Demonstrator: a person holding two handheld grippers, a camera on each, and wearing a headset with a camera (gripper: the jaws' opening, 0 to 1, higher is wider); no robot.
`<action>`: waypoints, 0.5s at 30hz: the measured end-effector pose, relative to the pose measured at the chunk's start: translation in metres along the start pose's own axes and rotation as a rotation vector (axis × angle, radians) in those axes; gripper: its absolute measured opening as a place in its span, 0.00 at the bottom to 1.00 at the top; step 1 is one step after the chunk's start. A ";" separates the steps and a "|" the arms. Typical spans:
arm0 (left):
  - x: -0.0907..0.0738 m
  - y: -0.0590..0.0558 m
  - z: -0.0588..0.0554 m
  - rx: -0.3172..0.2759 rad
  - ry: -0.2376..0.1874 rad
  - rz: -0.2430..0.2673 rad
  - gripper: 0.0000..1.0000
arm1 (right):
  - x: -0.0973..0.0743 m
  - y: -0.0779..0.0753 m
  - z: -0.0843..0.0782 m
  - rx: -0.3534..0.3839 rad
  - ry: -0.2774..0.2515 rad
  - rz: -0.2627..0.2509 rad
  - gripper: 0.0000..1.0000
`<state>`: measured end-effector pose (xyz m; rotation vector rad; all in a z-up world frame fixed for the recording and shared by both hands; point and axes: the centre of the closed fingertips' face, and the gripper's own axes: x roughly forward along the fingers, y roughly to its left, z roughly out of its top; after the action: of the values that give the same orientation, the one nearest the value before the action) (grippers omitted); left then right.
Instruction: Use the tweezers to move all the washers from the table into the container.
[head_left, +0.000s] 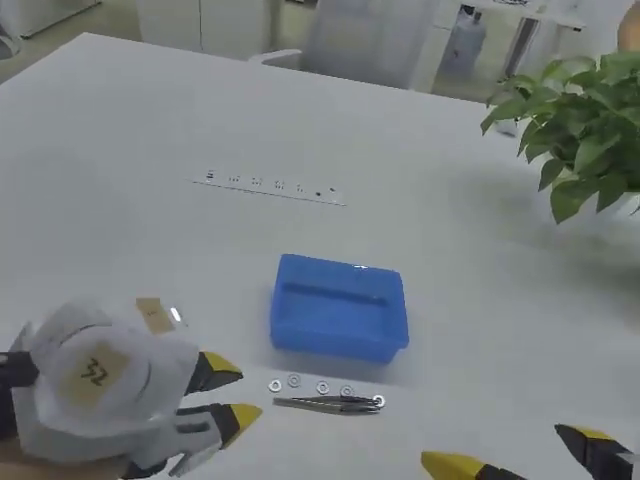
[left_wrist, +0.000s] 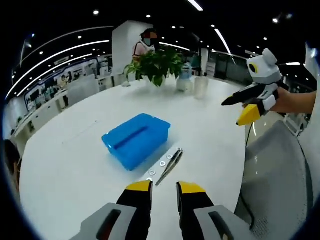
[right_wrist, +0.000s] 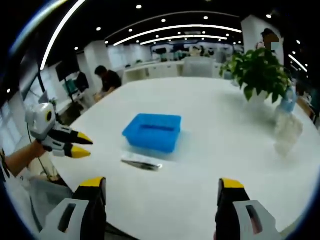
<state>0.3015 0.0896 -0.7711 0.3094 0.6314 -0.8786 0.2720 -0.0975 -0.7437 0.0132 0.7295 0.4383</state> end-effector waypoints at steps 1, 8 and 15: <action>0.006 0.002 0.000 0.013 0.001 -0.008 0.15 | 0.000 0.000 -0.001 0.003 0.004 0.002 0.91; 0.053 0.007 -0.011 0.068 0.051 -0.101 0.08 | -0.001 0.000 -0.009 0.007 0.027 0.003 0.91; 0.080 0.003 -0.033 0.180 0.144 -0.163 0.07 | -0.003 0.000 -0.012 0.003 0.038 0.007 0.91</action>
<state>0.3288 0.0583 -0.8466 0.4916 0.7201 -1.0795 0.2624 -0.1002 -0.7504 0.0106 0.7680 0.4452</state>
